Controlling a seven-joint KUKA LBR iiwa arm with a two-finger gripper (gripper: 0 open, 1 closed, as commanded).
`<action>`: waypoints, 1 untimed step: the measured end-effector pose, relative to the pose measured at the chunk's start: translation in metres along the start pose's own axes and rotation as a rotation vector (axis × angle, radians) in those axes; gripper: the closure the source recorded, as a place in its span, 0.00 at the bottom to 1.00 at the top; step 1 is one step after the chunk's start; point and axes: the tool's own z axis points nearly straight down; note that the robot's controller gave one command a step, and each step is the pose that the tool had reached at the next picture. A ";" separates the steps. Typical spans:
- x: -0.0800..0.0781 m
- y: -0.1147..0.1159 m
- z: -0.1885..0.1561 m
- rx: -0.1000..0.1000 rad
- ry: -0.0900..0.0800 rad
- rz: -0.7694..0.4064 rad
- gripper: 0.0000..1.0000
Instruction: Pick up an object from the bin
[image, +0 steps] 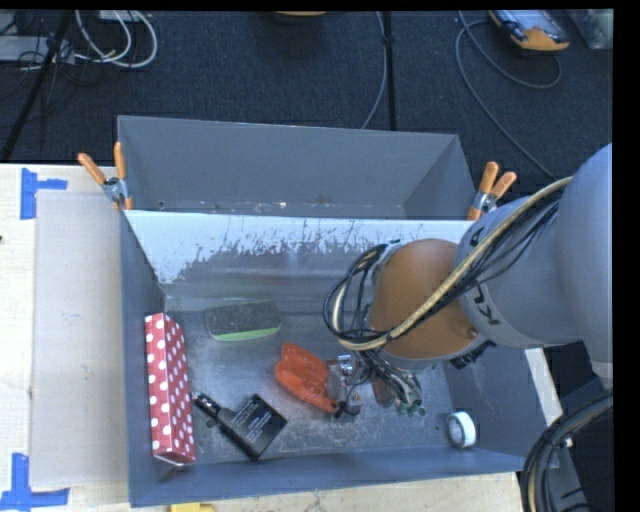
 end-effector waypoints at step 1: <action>0.000 0.000 0.000 0.000 0.000 0.000 1.00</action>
Offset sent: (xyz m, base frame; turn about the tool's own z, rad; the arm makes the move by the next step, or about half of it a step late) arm 0.0682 0.0088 -0.0001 0.0113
